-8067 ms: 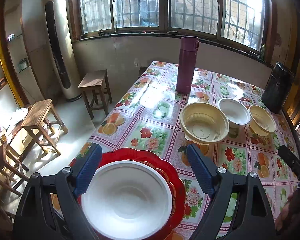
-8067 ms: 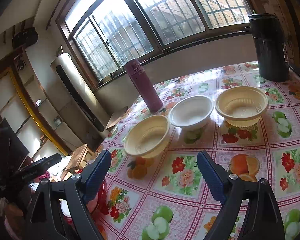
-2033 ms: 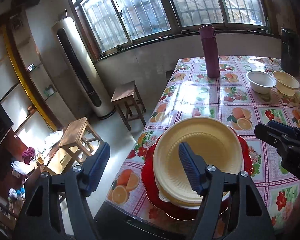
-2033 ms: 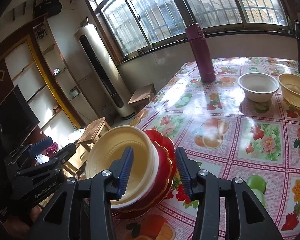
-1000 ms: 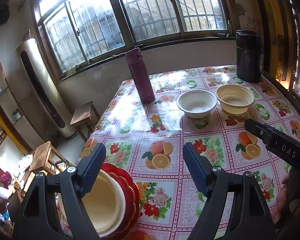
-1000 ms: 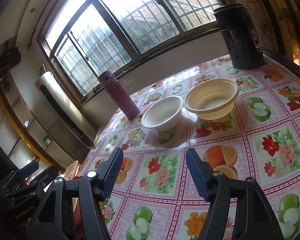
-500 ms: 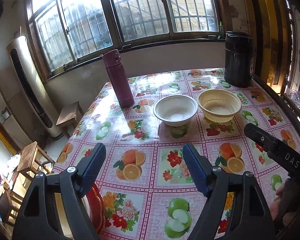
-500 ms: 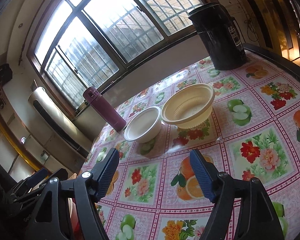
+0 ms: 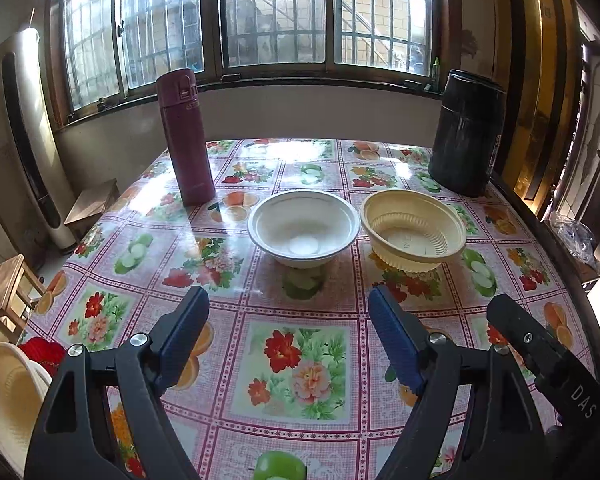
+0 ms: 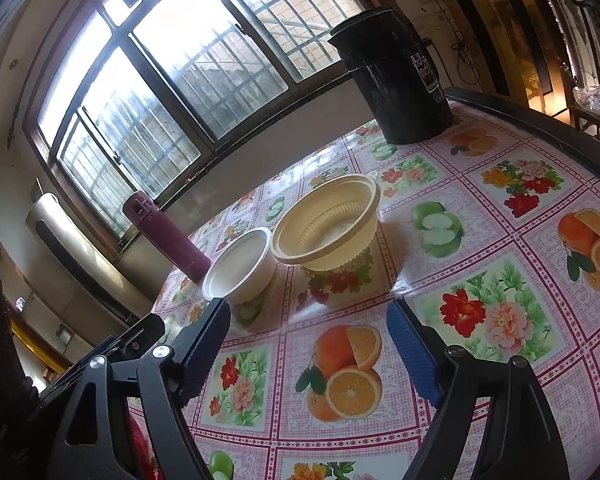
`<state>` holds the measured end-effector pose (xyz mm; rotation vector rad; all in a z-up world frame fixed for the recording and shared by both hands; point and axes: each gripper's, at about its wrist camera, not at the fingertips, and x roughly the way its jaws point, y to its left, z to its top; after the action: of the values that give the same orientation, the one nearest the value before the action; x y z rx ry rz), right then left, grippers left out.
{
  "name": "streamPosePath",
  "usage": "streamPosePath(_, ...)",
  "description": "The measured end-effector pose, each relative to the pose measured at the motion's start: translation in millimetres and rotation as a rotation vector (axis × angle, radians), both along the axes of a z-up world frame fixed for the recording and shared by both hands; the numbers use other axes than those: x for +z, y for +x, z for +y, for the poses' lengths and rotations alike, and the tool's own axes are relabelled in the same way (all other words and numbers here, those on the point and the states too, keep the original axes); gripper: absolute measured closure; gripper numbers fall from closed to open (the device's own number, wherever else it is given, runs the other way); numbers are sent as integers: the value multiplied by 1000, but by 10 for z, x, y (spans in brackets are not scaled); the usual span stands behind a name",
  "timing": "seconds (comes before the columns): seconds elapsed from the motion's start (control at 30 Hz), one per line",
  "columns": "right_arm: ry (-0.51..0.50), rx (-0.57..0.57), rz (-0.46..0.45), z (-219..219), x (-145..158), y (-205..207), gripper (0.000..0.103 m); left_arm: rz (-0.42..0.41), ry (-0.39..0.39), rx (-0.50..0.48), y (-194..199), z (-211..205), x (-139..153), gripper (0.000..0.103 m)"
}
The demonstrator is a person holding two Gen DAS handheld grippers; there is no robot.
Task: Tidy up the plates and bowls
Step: 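Move the left gripper toward the small white bowl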
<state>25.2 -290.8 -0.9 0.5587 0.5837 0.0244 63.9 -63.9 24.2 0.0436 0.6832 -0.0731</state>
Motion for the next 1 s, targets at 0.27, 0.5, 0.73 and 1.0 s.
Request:
streamPosePath(0.27,-10,10,30,28,-81,74,19,27,26,5,98,25,-144,21)
streamPosePath(0.5,-22,16,48,63,-122,108,19,44,22,0,126,47,-204,21)
streamPosePath(0.73,-48,16,53,100,-146,126,19,72,8,-16,148,75,-262,21)
streamPosePath(1.0,-66,18,73,115,-195,167,19,114,13,7,239,139,-394,21)
